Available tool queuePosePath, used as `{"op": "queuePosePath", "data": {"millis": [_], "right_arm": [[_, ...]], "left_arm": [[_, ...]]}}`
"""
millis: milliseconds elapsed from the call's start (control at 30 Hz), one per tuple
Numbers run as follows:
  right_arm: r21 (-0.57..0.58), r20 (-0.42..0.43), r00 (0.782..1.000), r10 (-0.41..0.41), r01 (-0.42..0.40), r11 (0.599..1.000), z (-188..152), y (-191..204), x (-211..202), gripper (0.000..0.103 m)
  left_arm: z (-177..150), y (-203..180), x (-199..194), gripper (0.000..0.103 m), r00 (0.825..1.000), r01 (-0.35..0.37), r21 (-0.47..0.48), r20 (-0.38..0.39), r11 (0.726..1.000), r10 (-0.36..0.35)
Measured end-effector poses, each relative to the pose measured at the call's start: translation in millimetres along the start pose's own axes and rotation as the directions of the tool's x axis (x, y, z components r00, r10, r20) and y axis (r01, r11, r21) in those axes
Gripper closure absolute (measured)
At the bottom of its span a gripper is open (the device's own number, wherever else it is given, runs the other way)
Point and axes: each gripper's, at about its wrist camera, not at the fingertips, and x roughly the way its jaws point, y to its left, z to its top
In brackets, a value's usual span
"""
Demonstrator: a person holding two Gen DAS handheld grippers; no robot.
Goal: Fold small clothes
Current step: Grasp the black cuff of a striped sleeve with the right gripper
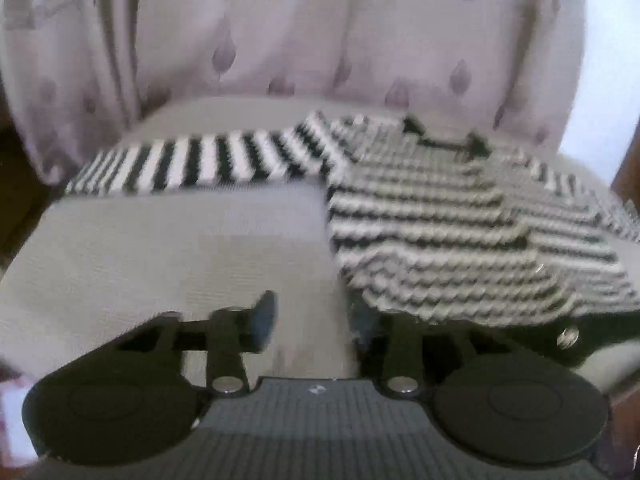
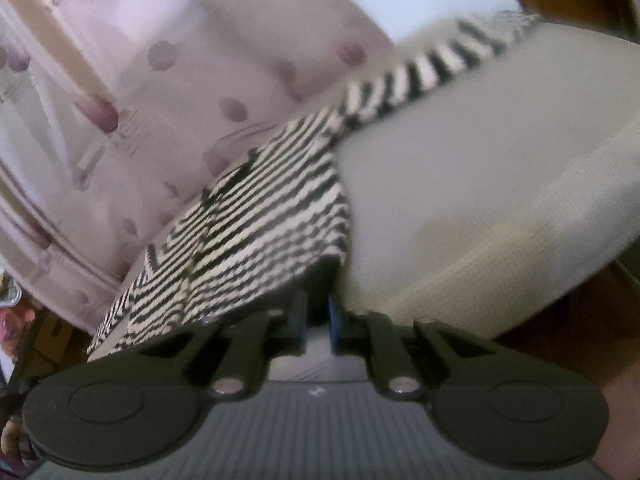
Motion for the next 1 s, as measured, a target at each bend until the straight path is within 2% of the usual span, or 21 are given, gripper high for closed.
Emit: {"op": "queuePosePath", "data": {"millis": [33,67,167,233,333,367,467,533,600,667,733,833,1000], "right_arm": [[0.0,0.02,1.0,0.005,-0.005,1.0,2,0,-3,0.092],[-0.005,0.046,0.999,0.006,-0.005,1.0,5,1,-5,0.092],[-0.072,0.08,0.997,0.017,-0.011,0.997,17,13,-1,0.092],[-0.122,0.059,0.998,0.012,-0.005,0.992,21,19,10,0.092],[-0.121,-0.104,0.995,0.005,-0.018,0.992,26,12,40,0.092],[-0.116,-0.112,0.994,0.009,-0.022,0.993,29,9,42,0.092],[-0.038,0.001,1.0,0.028,-0.028,0.999,61,-15,29,0.09],[0.121,0.127,0.99,0.059,-0.074,0.99,92,-54,17,0.08],[0.239,0.2,0.978,0.059,-0.107,0.965,118,-89,12,0.049],[0.289,0.253,0.967,0.015,-0.09,0.953,147,-119,12,0.04],[0.323,0.276,0.96,-0.044,-0.05,0.945,177,-147,18,0.04],[0.383,0.273,0.958,-0.092,-0.02,0.924,211,-186,35,0.041],[0.452,0.269,0.947,-0.176,0.037,0.891,242,-231,66,0.043]], "left_arm": [[4,-5,-1,0.026,1.0,0.012,0.007,0.021,1.0,-0.012],[9,-10,-2,0.011,0.999,0.019,0.013,0.05,1.0,-0.02],[21,-35,1,0.005,0.987,0.083,0.02,0.135,0.996,-0.085],[30,-57,13,0.001,0.98,0.117,0.058,0.157,0.991,-0.125],[40,-77,33,0.0,0.964,0.131,0.085,0.22,0.988,-0.147],[43,-83,42,0.0,0.957,0.127,0.104,0.247,0.986,-0.149],[51,-99,73,0.0,0.941,0.073,0.141,0.319,0.987,-0.115],[54,-103,97,0.0,0.932,0.072,0.139,0.343,0.988,-0.116],[55,-103,120,0.0,0.939,0.066,0.13,0.327,0.989,-0.106],[52,-99,139,0.0,0.95,0.068,0.115,0.297,0.991,-0.1],[50,-91,153,0.0,0.97,0.078,0.078,0.224,0.994,-0.093],[50,-79,155,0.0,0.969,0.127,0.029,0.211,0.992,-0.13],[50,-69,159,0.0,0.976,0.135,-0.047,0.181,0.99,-0.124]]}}
